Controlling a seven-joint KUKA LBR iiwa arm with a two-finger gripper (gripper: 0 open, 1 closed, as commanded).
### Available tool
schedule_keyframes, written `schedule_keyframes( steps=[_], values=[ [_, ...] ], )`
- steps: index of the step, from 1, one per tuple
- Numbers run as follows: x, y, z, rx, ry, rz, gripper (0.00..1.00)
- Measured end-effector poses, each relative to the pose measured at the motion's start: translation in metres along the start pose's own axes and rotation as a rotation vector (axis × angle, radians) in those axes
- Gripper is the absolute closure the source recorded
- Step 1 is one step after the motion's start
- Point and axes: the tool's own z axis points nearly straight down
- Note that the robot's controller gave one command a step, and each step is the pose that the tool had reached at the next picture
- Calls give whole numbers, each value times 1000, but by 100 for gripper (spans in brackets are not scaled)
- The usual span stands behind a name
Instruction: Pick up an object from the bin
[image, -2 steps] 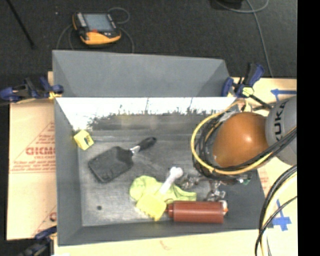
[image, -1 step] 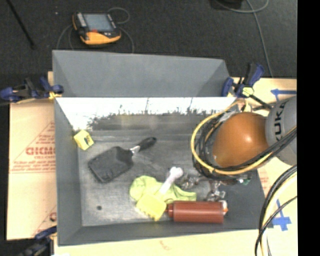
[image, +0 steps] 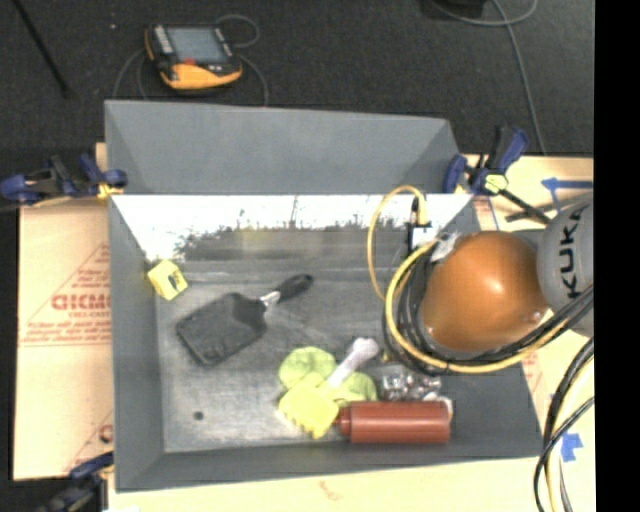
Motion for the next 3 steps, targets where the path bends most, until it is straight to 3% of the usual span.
schedule_keyframes(
  steps=[1,2,3],
  values=[
    [0,0,0,0,0,1,100],
    [4,4,-28,-5,1,22,100],
    [6,6,-90,-11,0,18,100]
  ],
)
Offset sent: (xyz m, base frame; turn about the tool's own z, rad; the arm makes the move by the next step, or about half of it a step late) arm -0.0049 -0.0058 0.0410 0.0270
